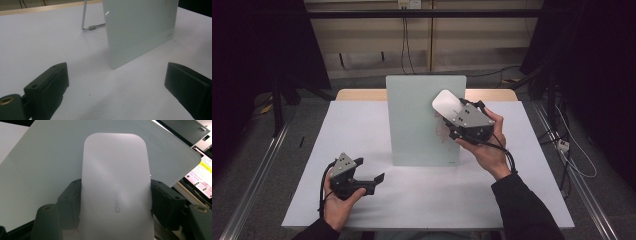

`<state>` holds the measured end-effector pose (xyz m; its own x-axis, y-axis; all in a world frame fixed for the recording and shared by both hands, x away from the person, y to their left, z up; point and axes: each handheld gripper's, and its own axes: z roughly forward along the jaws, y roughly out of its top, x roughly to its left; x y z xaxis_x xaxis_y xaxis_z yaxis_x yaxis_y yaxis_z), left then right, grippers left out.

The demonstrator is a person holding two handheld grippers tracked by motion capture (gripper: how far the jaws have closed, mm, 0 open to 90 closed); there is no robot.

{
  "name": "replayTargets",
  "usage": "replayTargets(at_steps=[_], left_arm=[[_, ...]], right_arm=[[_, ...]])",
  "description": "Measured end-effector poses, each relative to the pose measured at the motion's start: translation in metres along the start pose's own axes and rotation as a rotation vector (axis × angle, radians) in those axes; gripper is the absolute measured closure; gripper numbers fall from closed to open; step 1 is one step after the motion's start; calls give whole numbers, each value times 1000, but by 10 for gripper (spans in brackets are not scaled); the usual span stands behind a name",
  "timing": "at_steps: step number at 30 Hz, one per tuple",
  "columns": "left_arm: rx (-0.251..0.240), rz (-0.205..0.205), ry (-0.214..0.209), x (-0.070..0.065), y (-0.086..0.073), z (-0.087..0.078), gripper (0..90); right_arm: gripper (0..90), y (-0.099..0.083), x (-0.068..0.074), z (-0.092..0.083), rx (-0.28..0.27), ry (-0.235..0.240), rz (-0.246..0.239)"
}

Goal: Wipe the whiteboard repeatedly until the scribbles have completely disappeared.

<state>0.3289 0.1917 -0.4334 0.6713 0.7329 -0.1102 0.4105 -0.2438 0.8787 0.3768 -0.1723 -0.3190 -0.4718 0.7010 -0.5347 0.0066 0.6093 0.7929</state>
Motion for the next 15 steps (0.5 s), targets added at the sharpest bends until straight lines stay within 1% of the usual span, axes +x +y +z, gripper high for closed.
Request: replayTargets(at_steps=[5, 7, 11, 15], left_arm=[[-1, -5, 0, 0, 0, 0, 53], [-1, -2, 0, 0, 0, 0, 53], [-2, -2, 0, 0, 0, 0, 53], [-1, -3, 1, 0, 0, 0, 53]], right_arm=[[313, 0, 0, 4, -9, -2, -2], [313, -2, 2, 6, -6, 13, -2], [313, -4, 6, 6, -2, 25, -3], [314, -9, 13, 7, 5, 43, -16]])
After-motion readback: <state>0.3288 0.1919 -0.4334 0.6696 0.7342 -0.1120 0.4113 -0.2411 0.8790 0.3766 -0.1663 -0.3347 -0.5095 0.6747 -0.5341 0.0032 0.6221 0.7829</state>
